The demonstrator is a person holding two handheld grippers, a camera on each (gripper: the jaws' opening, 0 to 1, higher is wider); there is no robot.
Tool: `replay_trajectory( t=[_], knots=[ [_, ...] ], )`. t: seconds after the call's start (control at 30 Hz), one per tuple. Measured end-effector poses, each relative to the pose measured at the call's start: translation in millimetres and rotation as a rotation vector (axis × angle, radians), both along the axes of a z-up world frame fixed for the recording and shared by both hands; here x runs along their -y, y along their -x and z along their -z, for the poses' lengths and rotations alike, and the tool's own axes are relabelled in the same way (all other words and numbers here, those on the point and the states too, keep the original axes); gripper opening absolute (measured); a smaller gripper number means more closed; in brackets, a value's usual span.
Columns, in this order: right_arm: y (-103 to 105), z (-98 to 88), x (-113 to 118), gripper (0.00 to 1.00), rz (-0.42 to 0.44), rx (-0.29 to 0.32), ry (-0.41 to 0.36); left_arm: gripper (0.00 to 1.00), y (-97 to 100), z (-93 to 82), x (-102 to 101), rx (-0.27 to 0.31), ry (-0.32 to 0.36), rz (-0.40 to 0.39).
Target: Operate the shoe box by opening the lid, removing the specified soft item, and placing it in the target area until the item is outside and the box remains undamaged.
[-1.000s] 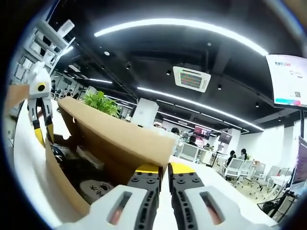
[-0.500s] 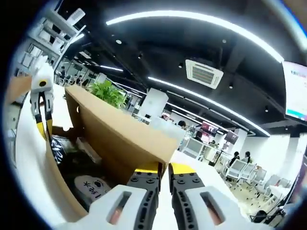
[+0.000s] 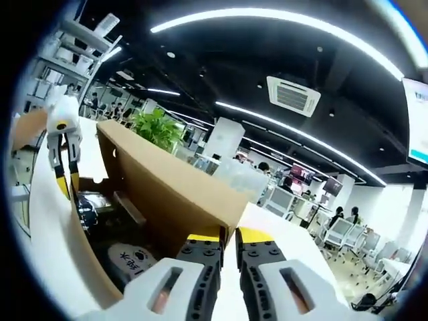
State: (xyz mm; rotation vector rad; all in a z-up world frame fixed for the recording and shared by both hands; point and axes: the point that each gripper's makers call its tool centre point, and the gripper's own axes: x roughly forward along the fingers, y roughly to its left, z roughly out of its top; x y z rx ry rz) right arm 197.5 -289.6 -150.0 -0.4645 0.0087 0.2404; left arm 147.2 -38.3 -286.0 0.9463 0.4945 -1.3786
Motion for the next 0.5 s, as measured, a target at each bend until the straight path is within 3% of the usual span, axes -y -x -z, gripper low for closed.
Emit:
replay_trajectory(
  t=[0.23,0.37,0.5],
  knots=[
    [-3.6,-1.2,0.2,0.05,0.003,-0.029,0.073,0.07,-1.6,-2.4,-3.1,0.010,-0.029,0.001],
    [-5.1,-1.6,1.3,0.06,-0.005,-0.034,0.063,0.06,-1.5,-1.4,-2.6,-0.012,-0.028,0.004],
    [-5.6,-2.0,1.3,0.06,-0.004,-0.044,0.066,0.05,-0.9,1.0,-3.6,-0.042,-0.089,0.015]
  ],
)
